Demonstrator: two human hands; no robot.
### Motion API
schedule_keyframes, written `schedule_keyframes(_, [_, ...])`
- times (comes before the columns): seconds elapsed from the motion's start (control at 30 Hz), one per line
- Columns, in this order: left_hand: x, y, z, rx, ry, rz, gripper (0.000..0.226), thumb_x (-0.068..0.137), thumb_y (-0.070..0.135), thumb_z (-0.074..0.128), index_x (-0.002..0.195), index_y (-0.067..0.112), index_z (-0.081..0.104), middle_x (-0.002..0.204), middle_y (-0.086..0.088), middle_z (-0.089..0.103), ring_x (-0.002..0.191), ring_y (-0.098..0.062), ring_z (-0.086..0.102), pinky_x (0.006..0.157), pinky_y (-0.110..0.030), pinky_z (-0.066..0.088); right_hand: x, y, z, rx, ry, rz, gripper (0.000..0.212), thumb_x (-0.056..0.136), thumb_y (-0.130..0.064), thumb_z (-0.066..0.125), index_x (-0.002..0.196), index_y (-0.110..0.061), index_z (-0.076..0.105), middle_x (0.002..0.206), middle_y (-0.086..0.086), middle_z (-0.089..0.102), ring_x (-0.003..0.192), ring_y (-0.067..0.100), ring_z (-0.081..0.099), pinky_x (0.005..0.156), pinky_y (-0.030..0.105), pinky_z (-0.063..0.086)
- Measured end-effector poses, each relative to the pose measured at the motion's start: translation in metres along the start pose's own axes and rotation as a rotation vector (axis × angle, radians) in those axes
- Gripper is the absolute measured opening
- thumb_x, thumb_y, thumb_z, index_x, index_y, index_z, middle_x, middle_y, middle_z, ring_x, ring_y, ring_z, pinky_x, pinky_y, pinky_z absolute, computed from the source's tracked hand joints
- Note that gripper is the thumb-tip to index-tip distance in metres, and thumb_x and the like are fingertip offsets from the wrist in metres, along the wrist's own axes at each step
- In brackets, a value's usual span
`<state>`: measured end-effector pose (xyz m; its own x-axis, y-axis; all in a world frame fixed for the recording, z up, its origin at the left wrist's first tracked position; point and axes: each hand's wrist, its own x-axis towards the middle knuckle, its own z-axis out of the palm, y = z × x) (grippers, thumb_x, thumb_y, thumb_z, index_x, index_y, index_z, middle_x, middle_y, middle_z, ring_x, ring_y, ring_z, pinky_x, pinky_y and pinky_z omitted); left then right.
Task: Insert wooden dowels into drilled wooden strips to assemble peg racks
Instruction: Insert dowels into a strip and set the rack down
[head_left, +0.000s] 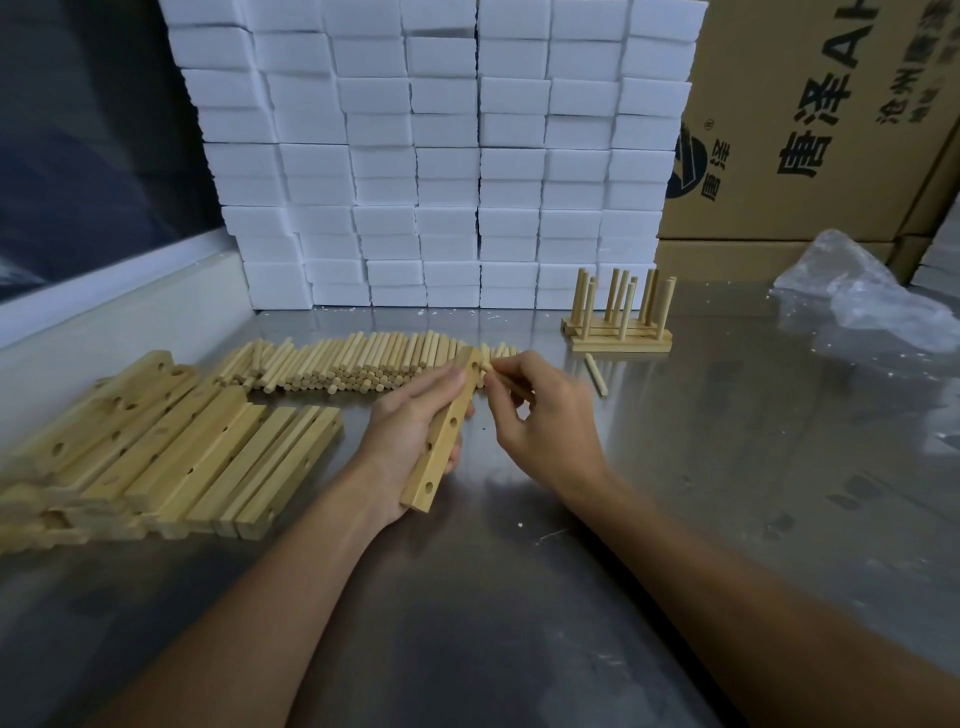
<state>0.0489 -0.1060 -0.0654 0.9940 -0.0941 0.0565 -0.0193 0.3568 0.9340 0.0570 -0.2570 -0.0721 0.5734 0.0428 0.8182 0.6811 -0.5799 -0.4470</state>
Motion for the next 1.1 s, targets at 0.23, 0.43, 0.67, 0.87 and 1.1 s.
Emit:
schedule_keyframes(0.23, [-0.001, -0.001, 0.003, 0.027, 0.048, 0.025, 0.026, 0.088, 0.025, 0.070, 0.115, 0.025, 0.072, 0.070, -0.005, 0.063, 0.042, -0.015, 0.045, 0.039, -0.023, 0.035, 0.000, 0.000, -0.004, -0.169, -0.010, -0.082, 0.011, 0.090, -0.017, 0.070, 0.097, -0.010, 0.072, 0.086, 0.000, 0.074, 0.073, 0.017, 0.069, 0.058, 0.040, 0.056])
schedule_keyframes(0.43, [-0.003, 0.000, 0.003, 0.077, 0.078, 0.065, 0.016, 0.088, 0.023, 0.071, 0.098, 0.034, 0.076, 0.068, -0.003, 0.066, 0.042, -0.016, 0.046, 0.039, -0.022, 0.036, 0.004, -0.002, -0.007, -0.244, -0.031, -0.126, 0.009, 0.089, -0.019, 0.072, 0.095, -0.013, 0.074, 0.083, -0.002, 0.073, 0.070, 0.017, 0.067, 0.052, 0.037, 0.053])
schedule_keyframes(0.67, [-0.005, 0.002, 0.004, 0.144, 0.097, 0.106, 0.021, 0.088, 0.025, 0.072, 0.108, 0.032, 0.074, 0.065, 0.000, 0.067, 0.043, -0.017, 0.044, 0.038, -0.023, 0.038, 0.012, -0.006, -0.016, -0.351, -0.014, -0.252, 0.007, 0.083, -0.017, 0.079, 0.087, -0.013, 0.076, 0.069, -0.001, 0.070, 0.059, 0.020, 0.063, 0.041, 0.033, 0.047])
schedule_keyframes(0.87, [-0.004, 0.000, 0.007, 0.177, 0.104, 0.164, 0.033, 0.089, 0.023, 0.071, 0.121, 0.017, 0.070, 0.067, -0.003, 0.061, 0.044, -0.016, 0.042, 0.040, -0.023, 0.037, 0.012, -0.008, -0.016, -0.367, -0.025, -0.226, 0.011, 0.088, -0.022, 0.073, 0.091, -0.012, 0.075, 0.069, 0.003, 0.071, 0.059, 0.025, 0.065, 0.043, 0.035, 0.049])
schedule_keyframes(1.1, [-0.003, -0.003, 0.003, 0.267, 0.071, 0.216, 0.032, 0.089, 0.020, 0.071, 0.121, 0.020, 0.067, 0.068, 0.000, 0.060, 0.045, -0.012, 0.046, 0.040, -0.024, 0.040, 0.017, -0.006, -0.016, -0.239, -0.182, 0.006, 0.012, 0.090, -0.023, 0.068, 0.096, -0.013, 0.074, 0.078, 0.001, 0.075, 0.071, 0.023, 0.071, 0.064, 0.041, 0.056])
